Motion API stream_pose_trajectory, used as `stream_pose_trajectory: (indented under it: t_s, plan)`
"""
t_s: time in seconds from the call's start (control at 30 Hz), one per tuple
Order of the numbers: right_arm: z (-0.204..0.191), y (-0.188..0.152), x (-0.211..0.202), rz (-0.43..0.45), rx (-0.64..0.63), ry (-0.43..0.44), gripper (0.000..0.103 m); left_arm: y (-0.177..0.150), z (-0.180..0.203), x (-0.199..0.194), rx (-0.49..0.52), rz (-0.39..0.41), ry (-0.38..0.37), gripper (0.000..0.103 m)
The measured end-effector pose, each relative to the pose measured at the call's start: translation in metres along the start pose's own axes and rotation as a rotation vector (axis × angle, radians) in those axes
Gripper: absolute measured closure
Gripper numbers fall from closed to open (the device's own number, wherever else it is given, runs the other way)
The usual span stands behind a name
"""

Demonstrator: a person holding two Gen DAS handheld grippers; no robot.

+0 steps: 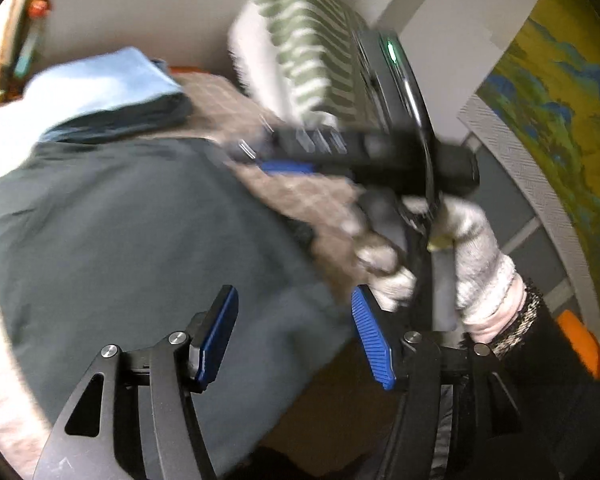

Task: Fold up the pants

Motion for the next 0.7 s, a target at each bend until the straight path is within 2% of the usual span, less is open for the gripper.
stream_pose_trajectory:
  t_s: [0.1,0.17,0.23,0.3,0.33,0.43,0.53,0.63,0.7]
  plan:
    - [0.000,-0.012,0.001,0.004,-0.046,-0.006,0.026,0.005,-0.023,-0.023,-0.011,0.027,0.067,0.045]
    - [0.002,-0.013,-0.004,0.034,-0.052,-0.013,0.017,0.008,-0.041,-0.038,-0.029,0.050,0.112,0.045]
    - [0.005,-0.013,-0.007,0.050,-0.038,-0.010,0.015,0.010,-0.058,-0.048,-0.042,0.071,0.170,0.045]
    - [0.008,-0.012,-0.007,0.048,-0.012,0.006,0.009,0.009,-0.077,-0.055,-0.078,0.083,0.216,0.044]
    - [0.009,-0.011,-0.007,0.048,0.005,0.018,0.005,0.009,-0.089,-0.055,-0.107,0.082,0.244,0.044]
    - [0.009,-0.010,-0.003,0.037,0.052,0.057,0.002,0.005,-0.116,-0.053,-0.179,0.064,0.305,0.044]
    - [0.006,-0.011,0.002,0.007,0.072,0.103,0.000,0.001,-0.139,-0.045,-0.269,0.038,0.301,0.044]
    - [0.006,-0.016,0.012,-0.028,0.031,0.057,0.000,-0.010,-0.153,-0.043,-0.337,0.023,0.279,0.044]
    - [0.009,-0.018,0.016,-0.048,0.034,0.055,0.000,-0.013,-0.154,-0.040,-0.342,0.017,0.268,0.044]
Point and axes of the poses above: each gripper's, at about its wrist camera, not at the fingertips, and x roughly the way its jaws point, z to its right, y to its top, the point moved 2 cm from there along x, roughly the way its jaws point, and after that the axes turned 11 degrees about z, right-handed, at the moved point
